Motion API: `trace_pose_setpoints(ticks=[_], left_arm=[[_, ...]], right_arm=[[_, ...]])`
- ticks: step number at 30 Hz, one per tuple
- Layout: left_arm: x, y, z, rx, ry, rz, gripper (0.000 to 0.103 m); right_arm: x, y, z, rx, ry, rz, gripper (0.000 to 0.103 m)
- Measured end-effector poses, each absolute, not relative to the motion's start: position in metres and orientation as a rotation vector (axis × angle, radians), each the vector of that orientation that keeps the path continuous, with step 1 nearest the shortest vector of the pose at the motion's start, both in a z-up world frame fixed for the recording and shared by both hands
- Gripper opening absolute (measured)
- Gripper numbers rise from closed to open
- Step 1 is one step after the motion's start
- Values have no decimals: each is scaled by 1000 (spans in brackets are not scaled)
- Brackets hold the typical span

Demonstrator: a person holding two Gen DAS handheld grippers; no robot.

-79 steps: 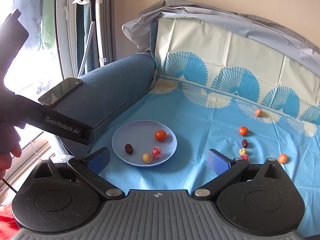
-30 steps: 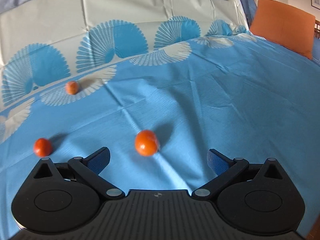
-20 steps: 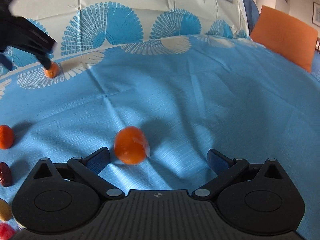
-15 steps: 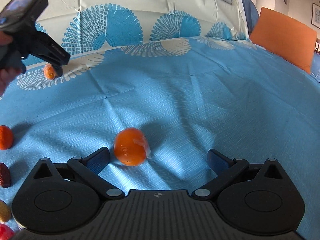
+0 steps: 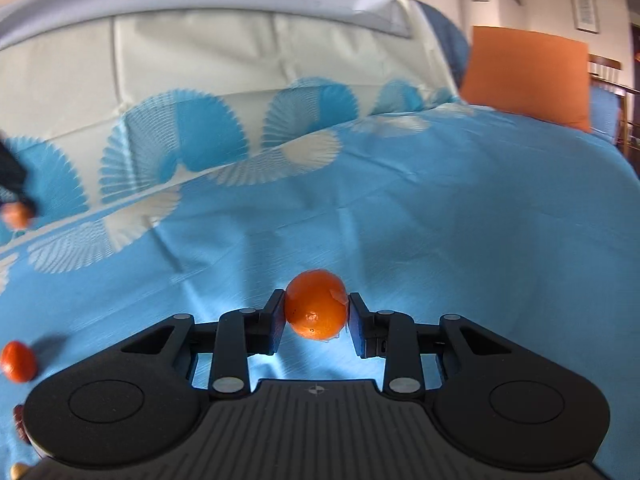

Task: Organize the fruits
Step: 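Carry the wrapped orange fruit with the left gripper while the right carries the mandarin to the plate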

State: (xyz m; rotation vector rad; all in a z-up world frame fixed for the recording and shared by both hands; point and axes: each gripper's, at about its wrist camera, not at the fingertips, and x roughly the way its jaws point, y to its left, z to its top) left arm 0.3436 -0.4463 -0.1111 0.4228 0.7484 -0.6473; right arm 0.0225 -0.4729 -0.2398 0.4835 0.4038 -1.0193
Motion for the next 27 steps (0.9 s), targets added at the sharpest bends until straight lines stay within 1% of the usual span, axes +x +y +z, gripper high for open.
trace_pose_setpoints(ticks=[3, 6, 10, 13, 16, 20, 27], left_arm=[[311, -392, -75, 412, 759, -604, 39], [265, -328, -36, 410, 755, -561, 39], [211, -242, 10, 329, 797, -525, 39], [164, -184, 34, 258, 803, -480, 39], [122, -130, 47, 216, 828, -405, 39], [70, -67, 50, 169, 846, -315, 39], [2, 11, 52, 89, 845, -244, 39]], right_arm=[[20, -470, -238, 468, 414, -1042, 34], [10, -463, -220, 451, 409, -1052, 34], [-17, -443, -170, 455, 372, -984, 34], [-41, -411, -126, 415, 366, -841, 34], [-65, -368, -88, 368, 386, -670, 34], [-91, -303, -49, 340, 425, -464, 34], [-108, -205, -21, 331, 524, -176, 34]])
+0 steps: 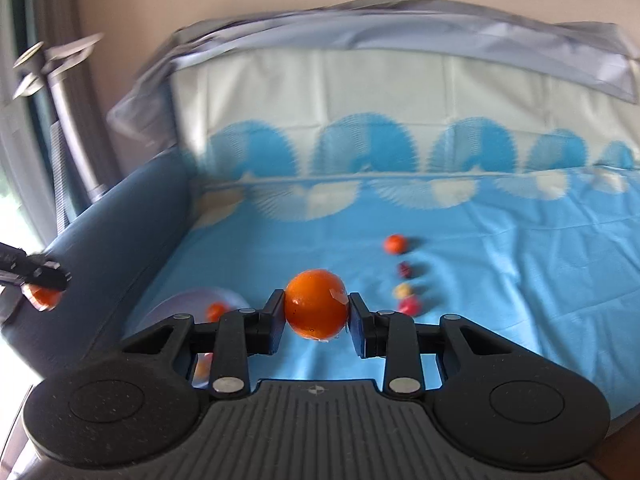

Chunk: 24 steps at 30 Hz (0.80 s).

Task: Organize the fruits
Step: 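Carry the wrapped orange fruit with the left gripper while the right carries the mandarin to the plate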

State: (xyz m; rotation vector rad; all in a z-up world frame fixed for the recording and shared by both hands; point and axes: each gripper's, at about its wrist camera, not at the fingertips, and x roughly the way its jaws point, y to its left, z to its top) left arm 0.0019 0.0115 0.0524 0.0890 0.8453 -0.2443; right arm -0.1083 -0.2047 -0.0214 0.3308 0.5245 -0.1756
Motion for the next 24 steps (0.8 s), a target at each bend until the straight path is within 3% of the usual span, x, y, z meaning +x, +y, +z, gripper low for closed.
trace_pose_setpoints(ticks=[8, 24], left_arm=[[-30, 44, 57, 42, 807, -223, 39], [-42, 36, 63, 26, 750, -251, 39]], right_arm=[[-123, -149, 3, 215, 529, -34, 34], [-139, -138, 13, 139, 504, -40, 34]])
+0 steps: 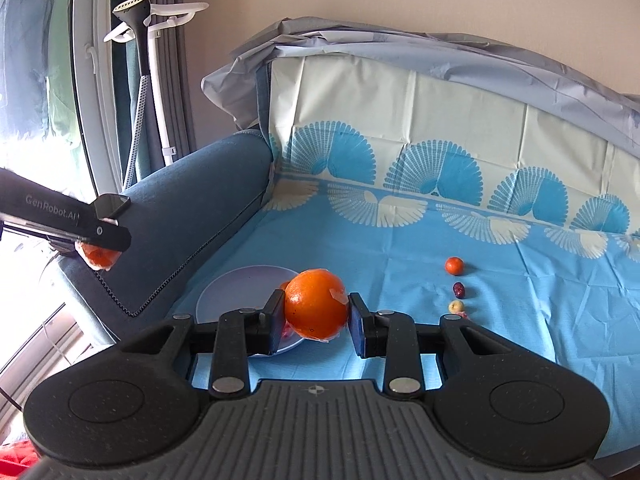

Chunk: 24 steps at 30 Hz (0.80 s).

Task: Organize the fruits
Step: 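Carry the wrapped orange fruit with the left gripper while the right carries the mandarin to the plate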

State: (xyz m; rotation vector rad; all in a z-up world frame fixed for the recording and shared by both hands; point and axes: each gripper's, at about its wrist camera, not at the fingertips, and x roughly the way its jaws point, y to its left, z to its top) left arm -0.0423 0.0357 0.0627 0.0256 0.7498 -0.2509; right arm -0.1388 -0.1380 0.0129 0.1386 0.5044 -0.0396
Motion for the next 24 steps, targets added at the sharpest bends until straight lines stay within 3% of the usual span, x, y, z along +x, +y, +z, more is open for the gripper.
trace_pose_setpoints(ticks=[24], left_arm=[[-9, 39, 38, 16, 785, -235, 39]], right_arm=[[-101, -124, -5, 107, 602, 2, 34]])
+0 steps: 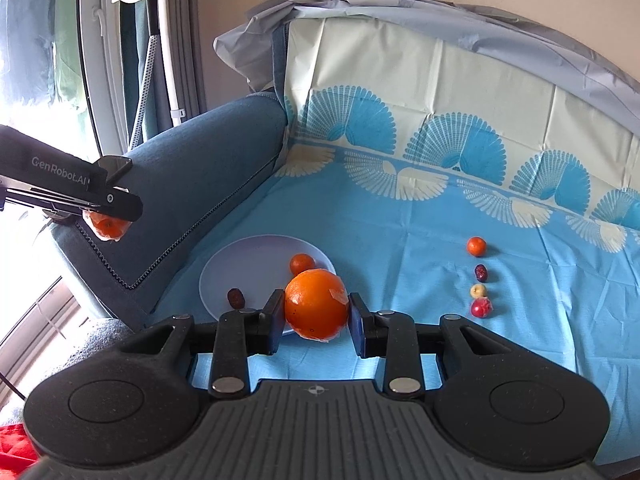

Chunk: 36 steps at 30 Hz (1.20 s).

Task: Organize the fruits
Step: 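Carry the wrapped orange fruit with the left gripper while the right carries the mandarin to the plate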

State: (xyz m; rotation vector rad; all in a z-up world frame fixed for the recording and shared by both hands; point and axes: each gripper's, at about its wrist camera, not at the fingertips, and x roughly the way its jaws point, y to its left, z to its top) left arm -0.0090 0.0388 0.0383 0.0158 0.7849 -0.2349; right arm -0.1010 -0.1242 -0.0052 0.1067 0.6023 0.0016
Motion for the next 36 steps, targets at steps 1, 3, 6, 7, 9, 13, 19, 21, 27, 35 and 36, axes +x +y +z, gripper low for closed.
trace_pose_setpoints(ticks=[1, 3, 6, 7, 9, 13, 19, 21, 27, 35, 36], left_arm=[[-8, 39, 37, 18, 786, -233, 39], [-5, 40, 33, 19, 794, -233, 39], [0, 42, 28, 18, 810, -233, 39], [2, 42, 26, 20, 816, -230, 39], [5, 43, 24, 16, 825, -229, 39], [11, 43, 20, 19, 834, -226, 39], [18, 39, 10, 25, 860, -223, 39], [22, 38, 8, 21, 869, -225, 39], [29, 35, 5, 33, 873, -229, 39], [50, 27, -12, 45, 930, -254, 39], [53, 24, -15, 53, 936, -256, 39]], right_arm=[[-100, -124, -6, 107, 604, 1, 34], [-97, -123, -8, 107, 616, 2, 34], [-91, -119, -12, 104, 636, 8, 34], [-90, -118, -13, 104, 640, 9, 34], [-85, -117, -14, 106, 651, 11, 34], [-80, -115, -16, 108, 655, 18, 34], [-74, -115, -22, 114, 679, 20, 34], [-71, -117, -24, 122, 691, 17, 34], [-61, -118, -31, 129, 702, 18, 34], [-41, -116, -42, 124, 724, 35, 34], [-36, -116, -45, 123, 728, 39, 34]])
